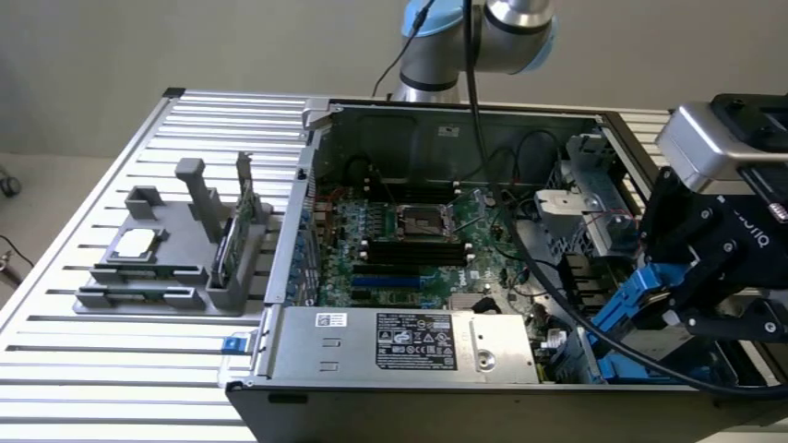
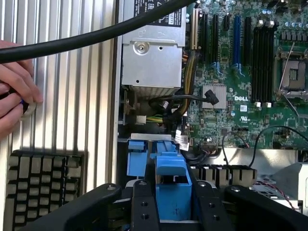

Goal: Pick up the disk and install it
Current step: 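Insert the disk into the insertion slot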

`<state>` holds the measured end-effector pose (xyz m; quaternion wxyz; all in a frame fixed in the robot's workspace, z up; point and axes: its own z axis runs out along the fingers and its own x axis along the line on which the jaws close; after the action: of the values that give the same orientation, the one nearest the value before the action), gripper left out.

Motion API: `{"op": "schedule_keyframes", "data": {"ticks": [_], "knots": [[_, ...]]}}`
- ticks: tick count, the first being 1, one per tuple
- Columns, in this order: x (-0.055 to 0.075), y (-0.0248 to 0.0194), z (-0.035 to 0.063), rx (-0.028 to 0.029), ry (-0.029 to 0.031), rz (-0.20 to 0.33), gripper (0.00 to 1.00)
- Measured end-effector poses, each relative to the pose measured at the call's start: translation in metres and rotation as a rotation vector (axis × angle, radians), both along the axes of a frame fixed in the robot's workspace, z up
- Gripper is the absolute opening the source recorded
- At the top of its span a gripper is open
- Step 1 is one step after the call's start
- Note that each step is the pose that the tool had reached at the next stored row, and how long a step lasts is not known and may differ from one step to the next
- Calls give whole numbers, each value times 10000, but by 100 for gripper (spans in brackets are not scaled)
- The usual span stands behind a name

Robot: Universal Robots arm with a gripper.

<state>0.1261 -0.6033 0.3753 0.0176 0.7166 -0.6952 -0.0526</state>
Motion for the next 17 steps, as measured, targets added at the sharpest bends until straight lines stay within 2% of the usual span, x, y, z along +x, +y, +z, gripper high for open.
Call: {"op": "schedule_keyframes", "data": {"ticks": [6, 17], "knots": [[0, 5, -108, 0, 0, 19, 33], [7, 45, -299, -2, 0, 45, 33]]}}
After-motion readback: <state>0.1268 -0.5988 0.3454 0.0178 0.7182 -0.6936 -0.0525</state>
